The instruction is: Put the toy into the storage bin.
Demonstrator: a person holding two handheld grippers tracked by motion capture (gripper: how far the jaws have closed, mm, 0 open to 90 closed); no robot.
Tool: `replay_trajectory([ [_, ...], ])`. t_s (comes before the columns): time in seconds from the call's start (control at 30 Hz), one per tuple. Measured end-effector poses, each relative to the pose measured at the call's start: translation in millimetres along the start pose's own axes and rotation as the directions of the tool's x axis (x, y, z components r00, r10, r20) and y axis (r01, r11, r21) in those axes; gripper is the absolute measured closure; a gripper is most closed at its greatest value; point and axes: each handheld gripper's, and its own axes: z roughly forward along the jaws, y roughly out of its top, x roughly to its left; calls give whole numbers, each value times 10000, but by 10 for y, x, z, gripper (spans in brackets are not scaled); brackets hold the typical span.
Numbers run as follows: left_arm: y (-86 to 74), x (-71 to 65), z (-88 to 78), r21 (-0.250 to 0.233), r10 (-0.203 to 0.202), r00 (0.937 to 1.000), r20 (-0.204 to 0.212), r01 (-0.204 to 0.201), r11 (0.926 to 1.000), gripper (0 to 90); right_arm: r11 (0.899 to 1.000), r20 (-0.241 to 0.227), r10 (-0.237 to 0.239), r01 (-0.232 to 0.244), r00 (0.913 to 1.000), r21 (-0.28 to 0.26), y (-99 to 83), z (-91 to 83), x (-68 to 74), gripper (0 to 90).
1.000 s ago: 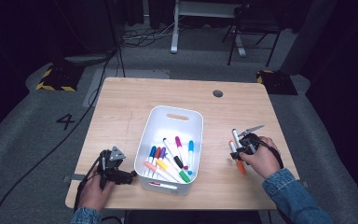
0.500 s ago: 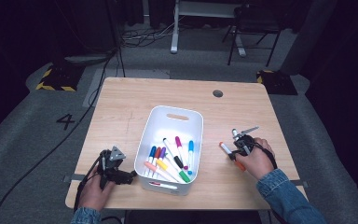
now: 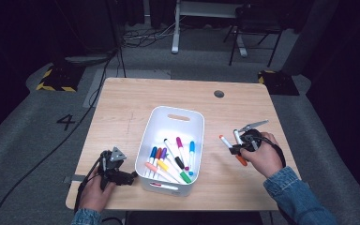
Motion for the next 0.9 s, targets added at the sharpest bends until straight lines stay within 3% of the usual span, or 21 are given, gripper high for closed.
replay_trajectory([
  [0.33,1,-4,3,-1,6,10000,39,-6,10000,0,9960,-463,-662,632,9967,-627,229,-316,219,770],
  [0.9,11,-9,14,-7,28,10000,81,-28,10000,0,9842,-898,-1606,1527,9829,-892,531,-575,558,770],
])
